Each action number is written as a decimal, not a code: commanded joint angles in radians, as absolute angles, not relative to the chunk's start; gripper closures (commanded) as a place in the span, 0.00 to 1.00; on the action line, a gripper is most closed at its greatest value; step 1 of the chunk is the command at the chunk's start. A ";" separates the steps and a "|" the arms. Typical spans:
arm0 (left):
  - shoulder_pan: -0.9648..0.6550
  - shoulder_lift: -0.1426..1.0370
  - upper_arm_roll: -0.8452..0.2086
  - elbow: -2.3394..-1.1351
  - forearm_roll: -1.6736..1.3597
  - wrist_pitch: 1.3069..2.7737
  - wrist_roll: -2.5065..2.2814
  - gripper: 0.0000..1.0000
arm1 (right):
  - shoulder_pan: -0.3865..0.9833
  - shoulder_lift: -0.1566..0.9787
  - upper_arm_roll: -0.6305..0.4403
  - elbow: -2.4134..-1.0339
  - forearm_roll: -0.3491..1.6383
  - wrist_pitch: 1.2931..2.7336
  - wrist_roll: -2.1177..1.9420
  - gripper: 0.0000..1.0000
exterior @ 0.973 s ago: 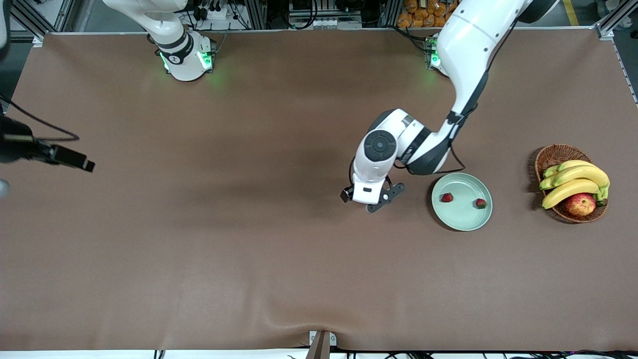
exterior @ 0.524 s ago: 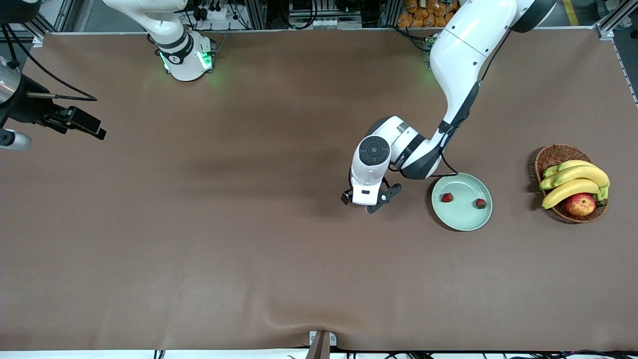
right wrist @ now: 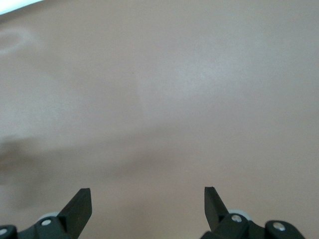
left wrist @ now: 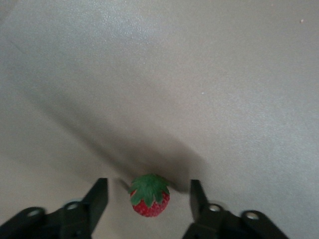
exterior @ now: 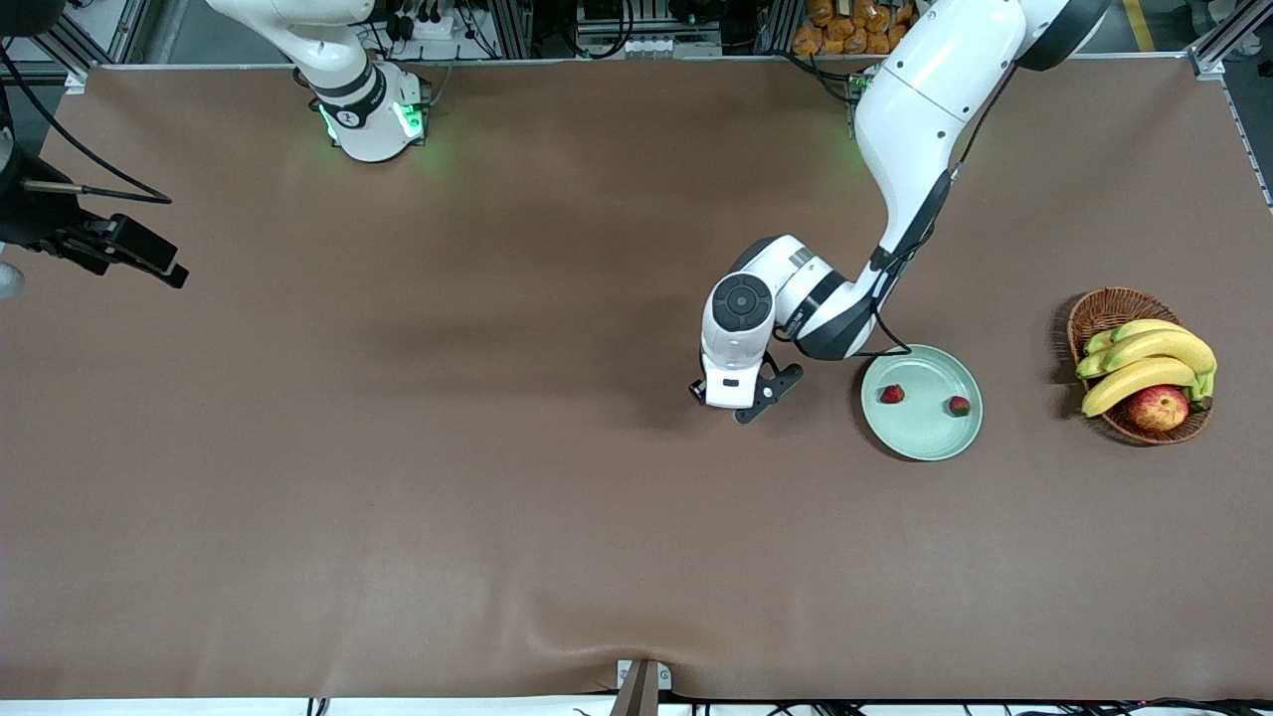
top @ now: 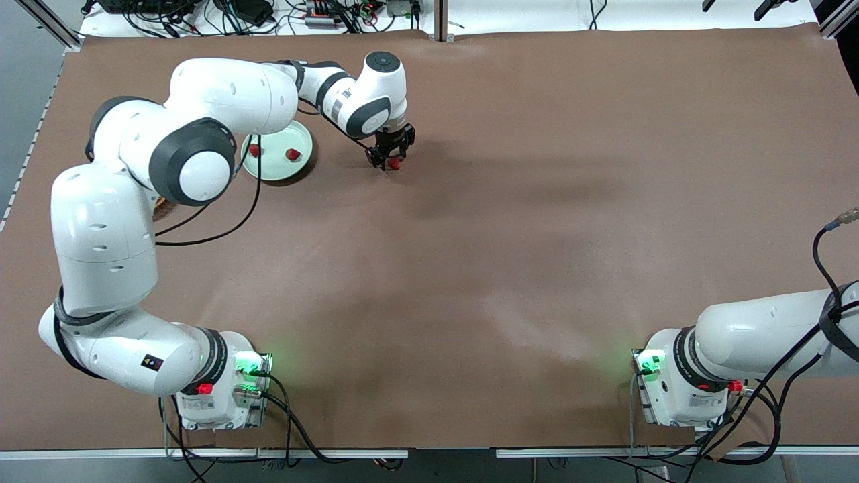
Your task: Collect all strawberries into plate
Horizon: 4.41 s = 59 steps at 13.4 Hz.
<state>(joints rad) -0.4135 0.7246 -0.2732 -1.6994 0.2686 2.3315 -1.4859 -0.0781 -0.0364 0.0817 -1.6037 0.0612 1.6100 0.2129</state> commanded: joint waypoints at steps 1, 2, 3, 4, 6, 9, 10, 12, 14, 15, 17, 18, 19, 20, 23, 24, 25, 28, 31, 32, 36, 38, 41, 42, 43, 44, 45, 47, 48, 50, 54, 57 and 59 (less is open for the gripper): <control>-0.413 0.739 -0.273 -1.697 0.299 2.347 -1.503 0.47 | -0.101 -0.020 0.100 -1.566 0.044 1.598 0.204 0.00; -0.404 0.733 -0.273 -1.697 0.299 2.345 -1.493 0.64 | -0.100 -0.018 0.097 -1.566 0.043 1.601 0.204 0.00; -0.397 0.724 -0.273 -1.697 0.301 2.341 -1.480 0.80 | -0.094 -0.015 0.098 -1.566 0.013 1.611 0.206 0.00; -0.385 0.701 -0.273 -1.698 0.299 2.335 -1.464 0.95 | -0.072 -0.014 0.098 -1.566 -0.039 1.633 0.207 0.00; -0.342 0.628 -0.276 -1.703 0.299 2.268 -1.387 1.00 | -0.061 -0.014 0.100 -1.566 -0.054 1.640 0.213 0.00; -0.234 0.531 -0.285 -1.718 0.288 2.165 -1.197 1.00 | -0.071 -0.012 0.100 -1.569 -0.043 1.640 0.207 0.00; -0.189 0.505 -0.287 -1.733 0.287 2.125 -1.099 1.00 | -0.072 -0.012 0.100 -1.569 -0.043 1.632 0.206 0.00; -0.094 0.479 -0.287 -1.758 0.288 2.085 -0.930 1.00 | -0.075 -0.012 0.100 -1.572 -0.043 1.629 0.206 0.00; -0.019 0.469 -0.287 -1.793 0.290 2.086 -0.792 1.00 | -0.077 -0.012 0.100 -1.566 -0.041 1.637 0.201 0.00; 0.010 0.479 -0.287 -1.798 0.296 2.091 -0.757 1.00 | -0.075 -0.008 0.100 -1.568 -0.040 1.643 0.199 0.00; 0.060 0.495 -0.287 -1.834 0.298 2.138 -0.688 0.98 | -0.074 -0.008 0.100 -1.569 -0.040 1.637 0.201 0.00; 0.084 0.506 -0.287 -1.853 0.298 2.181 -0.648 0.74 | -0.075 -0.008 0.100 -1.569 -0.040 1.634 0.199 0.00; 0.113 0.529 -0.287 -1.855 0.298 2.204 -0.623 0.55 | -0.077 -0.008 0.100 -1.569 -0.040 1.635 0.199 0.00; 0.115 0.531 -0.287 -1.850 0.298 2.207 -0.621 0.21 | -0.080 -0.008 0.098 -1.569 -0.040 1.635 0.199 0.00; 0.114 0.482 -0.296 -1.841 0.281 2.185 -0.624 0.00 | -0.086 -0.006 0.098 -1.571 -0.038 1.637 0.199 0.00; 0.117 0.456 -0.320 -1.838 0.281 2.162 -0.623 0.00 | -0.086 -0.006 0.098 -1.571 -0.037 1.637 0.199 0.00; 0.121 0.413 -0.333 -1.836 0.281 2.136 -0.621 0.00 | -0.086 -0.006 0.098 -1.572 -0.037 1.637 0.201 0.00; 0.123 0.318 -0.383 -1.760 0.278 2.006 -0.621 0.00 | -0.086 -0.006 0.100 -1.572 -0.037 1.635 0.201 0.00; 0.121 0.236 -0.408 -1.620 0.177 1.811 -0.595 0.00 | -0.087 -0.006 0.100 -1.572 -0.035 1.634 0.201 0.00; 0.121 0.218 -0.408 -1.562 0.143 1.745 -0.591 0.00 | -0.086 -0.006 0.100 -1.572 -0.037 1.634 0.202 0.00; 0.124 0.163 -0.410 -1.430 0.106 1.568 -0.572 0.00 | -0.086 -0.008 0.098 -1.572 -0.029 1.634 0.201 0.00; 0.114 0.112 -0.378 -1.420 0.081 1.557 -0.467 0.00 | -0.087 -0.008 0.100 -1.572 -0.028 1.634 0.201 0.00; 0.043 0.057 -0.241 -1.424 0.039 1.505 -0.336 0.00 | -0.087 -0.006 0.098 -1.572 -0.028 1.634 0.201 0.00; 0.019 0.035 -0.179 -1.428 0.014 1.482 -0.265 0.00 | -0.087 -0.006 0.100 -1.572 -0.028 1.634 0.201 0.00; -0.007 0.011 -0.117 -1.440 0.002 1.442 -0.211 0.00 | -0.087 -0.006 0.098 -1.572 -0.028 1.634 0.201 0.00; -0.029 -0.006 -0.062 -1.460 -0.009 1.428 -0.166 0.00 | -0.087 -0.006 0.098 -1.572 -0.028 1.634 0.202 0.00; -0.049 -0.026 -0.010 -1.477 -0.020 1.427 -0.106 0.00 | -0.087 -0.006 0.100 -1.572 -0.028 1.634 0.201 0.00; -0.063 -0.054 0.025 -1.509 -0.023 1.424 -0.063 0.00 | -0.087 -0.006 0.098 -1.572 -0.028 1.634 0.202 0.00; -0.063 -0.052 0.026 -1.508 -0.023 1.424 -0.061 0.00 | -0.086 -0.008 0.098 -1.572 -0.028 1.634 0.201 0.00; -0.064 -0.051 0.017 -1.502 -0.021 1.425 -0.078 0.00 | -0.087 -0.006 0.100 -1.572 -0.028 1.634 0.202 0.00; -0.072 -0.067 0.009 -1.502 -0.023 1.425 -0.086 0.00 | -0.086 -0.008 0.100 -1.572 -0.028 1.634 0.202 0.00; -0.081 -0.077 0.005 -1.511 -0.021 1.422 -0.124 0.00 | -0.086 -0.008 0.100 -1.572 -0.028 1.632 0.201 0.00; -0.087 -0.077 -0.008 -1.513 -0.021 1.393 -0.147 0.00 | -0.087 -0.006 0.100 -1.572 -0.026 1.632 0.201 0.00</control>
<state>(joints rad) -0.0795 -0.0515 0.0005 -1.4871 -0.0067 1.4114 -0.1182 -0.0733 -0.0150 0.0899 -1.5910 -0.0255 1.6443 0.2102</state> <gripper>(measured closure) 0.000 0.000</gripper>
